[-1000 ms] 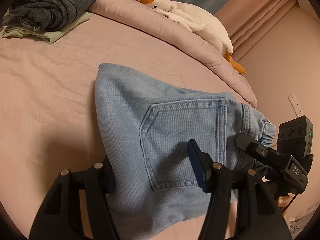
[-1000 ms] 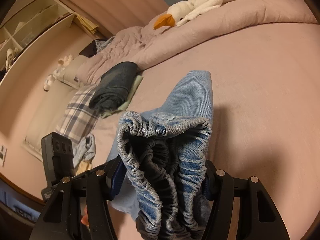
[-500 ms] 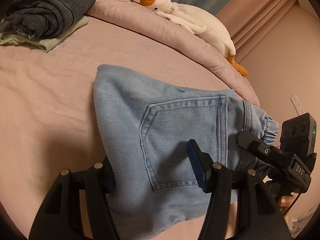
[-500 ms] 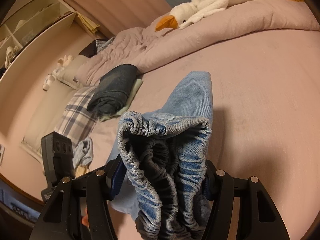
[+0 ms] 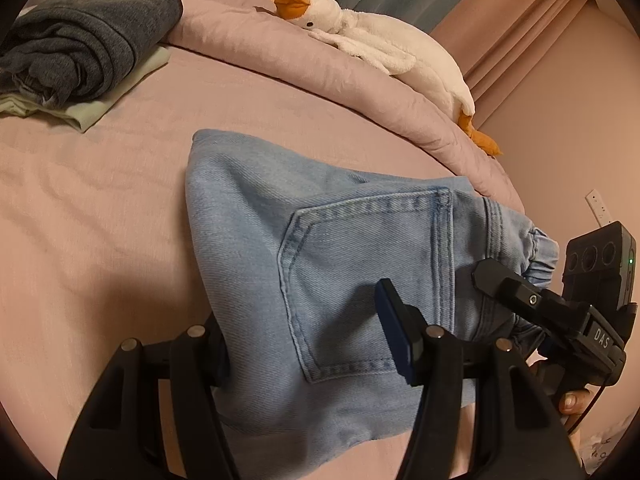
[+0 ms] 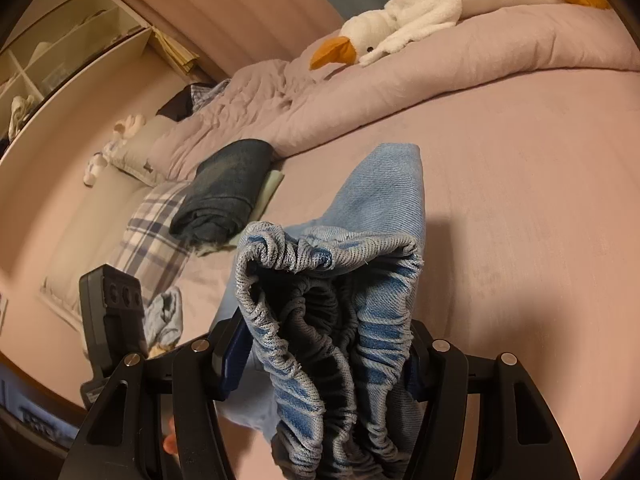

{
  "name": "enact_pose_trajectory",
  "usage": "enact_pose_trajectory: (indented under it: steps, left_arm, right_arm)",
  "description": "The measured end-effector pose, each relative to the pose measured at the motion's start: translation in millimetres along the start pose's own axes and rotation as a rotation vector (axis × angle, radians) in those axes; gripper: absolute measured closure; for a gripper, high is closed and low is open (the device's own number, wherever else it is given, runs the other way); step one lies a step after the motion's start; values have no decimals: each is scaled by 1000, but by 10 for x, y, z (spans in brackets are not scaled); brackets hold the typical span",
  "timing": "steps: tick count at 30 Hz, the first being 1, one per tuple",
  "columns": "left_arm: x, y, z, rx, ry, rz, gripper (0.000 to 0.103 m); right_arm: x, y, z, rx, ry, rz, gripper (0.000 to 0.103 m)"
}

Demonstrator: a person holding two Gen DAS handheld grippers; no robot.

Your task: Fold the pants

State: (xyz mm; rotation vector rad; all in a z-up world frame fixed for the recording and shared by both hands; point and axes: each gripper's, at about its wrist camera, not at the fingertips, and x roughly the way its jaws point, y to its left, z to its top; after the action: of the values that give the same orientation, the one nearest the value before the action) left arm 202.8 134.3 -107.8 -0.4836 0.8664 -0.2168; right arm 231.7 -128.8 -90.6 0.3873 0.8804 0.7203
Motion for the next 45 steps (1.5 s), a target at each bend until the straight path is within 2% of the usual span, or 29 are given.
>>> enact_pose_trajectory:
  steps: [19, 45]
  left_arm:
    - [193, 0, 202, 35, 7, 26, 44]
    - [354, 58, 274, 50, 24, 60, 43]
  right_arm:
    - [98, -124, 172, 2, -11, 12, 39]
    - [187, -250, 138, 38, -2, -9, 39]
